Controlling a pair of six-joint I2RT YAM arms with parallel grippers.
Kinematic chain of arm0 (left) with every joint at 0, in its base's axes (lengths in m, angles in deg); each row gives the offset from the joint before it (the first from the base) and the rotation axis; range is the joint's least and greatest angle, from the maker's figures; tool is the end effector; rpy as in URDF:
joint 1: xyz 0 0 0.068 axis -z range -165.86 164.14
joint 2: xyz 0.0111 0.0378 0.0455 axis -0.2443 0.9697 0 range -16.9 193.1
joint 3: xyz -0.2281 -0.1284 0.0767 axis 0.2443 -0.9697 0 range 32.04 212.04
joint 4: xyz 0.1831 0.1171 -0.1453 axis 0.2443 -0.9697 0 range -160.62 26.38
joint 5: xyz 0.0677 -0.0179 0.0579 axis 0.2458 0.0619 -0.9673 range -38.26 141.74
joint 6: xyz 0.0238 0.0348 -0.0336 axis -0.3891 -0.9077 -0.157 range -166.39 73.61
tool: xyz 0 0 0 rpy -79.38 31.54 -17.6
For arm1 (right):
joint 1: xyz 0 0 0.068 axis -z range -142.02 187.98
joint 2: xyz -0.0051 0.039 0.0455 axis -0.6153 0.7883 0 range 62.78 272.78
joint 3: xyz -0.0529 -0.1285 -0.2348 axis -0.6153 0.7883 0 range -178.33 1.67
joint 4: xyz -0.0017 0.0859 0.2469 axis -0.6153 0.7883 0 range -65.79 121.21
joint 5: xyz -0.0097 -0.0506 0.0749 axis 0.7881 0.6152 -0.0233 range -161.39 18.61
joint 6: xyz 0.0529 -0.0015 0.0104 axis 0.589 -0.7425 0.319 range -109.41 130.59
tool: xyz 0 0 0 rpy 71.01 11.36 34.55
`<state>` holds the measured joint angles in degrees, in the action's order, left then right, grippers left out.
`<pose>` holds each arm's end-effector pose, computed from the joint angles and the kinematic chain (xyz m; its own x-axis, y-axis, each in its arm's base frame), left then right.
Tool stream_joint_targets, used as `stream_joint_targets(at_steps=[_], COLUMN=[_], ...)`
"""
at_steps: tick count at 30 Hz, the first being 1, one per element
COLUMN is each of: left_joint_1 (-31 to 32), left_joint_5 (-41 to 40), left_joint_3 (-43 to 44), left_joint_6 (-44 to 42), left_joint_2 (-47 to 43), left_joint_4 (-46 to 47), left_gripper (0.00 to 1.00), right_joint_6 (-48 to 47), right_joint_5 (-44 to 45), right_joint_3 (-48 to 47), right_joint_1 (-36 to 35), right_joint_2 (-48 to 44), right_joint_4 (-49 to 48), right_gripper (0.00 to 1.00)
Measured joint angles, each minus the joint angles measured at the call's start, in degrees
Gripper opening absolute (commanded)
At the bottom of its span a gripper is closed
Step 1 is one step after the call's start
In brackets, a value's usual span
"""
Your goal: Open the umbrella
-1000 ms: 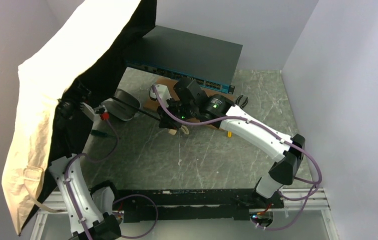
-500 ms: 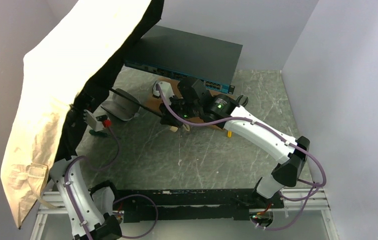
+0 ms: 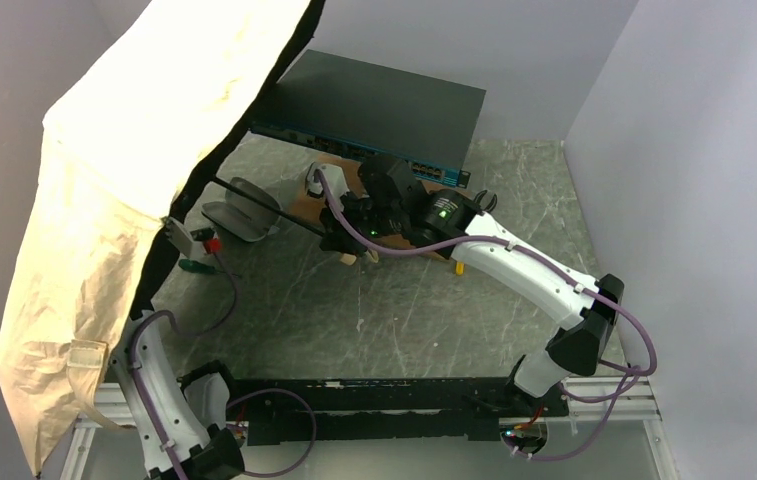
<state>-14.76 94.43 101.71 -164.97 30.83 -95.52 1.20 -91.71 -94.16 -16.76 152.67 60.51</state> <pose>0.1393 0.0494 0.4387 0.2740 0.8885 0.3682 0.0231 -0.3888 0.9210 0.1918 0.2925 0.4083 -0.1348 -0.4555 -0.8800 -0.9737 0.2255 0.0324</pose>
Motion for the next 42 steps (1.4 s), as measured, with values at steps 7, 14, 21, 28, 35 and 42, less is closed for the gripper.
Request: stream_joint_targets(at_steps=[7, 14, 21, 28, 35, 42], left_joint_1=[-0.09, -0.09, -0.09, -0.09, -0.09, 0.28], left_joint_5=[4.20, 4.42, 4.50, 3.48, -0.39, -1.95], left_joint_3=[3.45, 2.99, 0.52, -1.77, -3.89, -4.61], left_joint_6=[-0.02, -0.02, -0.02, -0.02, -0.02, -0.02], left_joint_2=[-1.49, -3.06, -4.66, -4.87, -3.10, -2.01], left_joint_4=[-11.26, -11.06, -7.04, -1.05, 3.63, 7.32], left_gripper=[0.62, 0.59, 0.58, 0.55, 0.52, 0.38], right_joint_6=[1.14, 1.29, 1.66, 1.92, 1.53, 1.27], right_joint_5=[-0.35, -0.37, -0.76, -0.98, -1.22, -1.22], right_joint_3=[0.00, 0.04, 1.99, 2.80, 3.02, 3.69], right_joint_1=[0.07, 0.07, 0.07, 0.07, 0.07, 0.07], right_joint_2=[0.00, 0.00, 0.00, 0.00, -0.11, -0.79], right_joint_4=[-0.33, -0.31, -0.31, -0.09, -0.28, -0.28], right_gripper=[0.00, 0.00, 0.00, 0.00, 0.00, 0.00])
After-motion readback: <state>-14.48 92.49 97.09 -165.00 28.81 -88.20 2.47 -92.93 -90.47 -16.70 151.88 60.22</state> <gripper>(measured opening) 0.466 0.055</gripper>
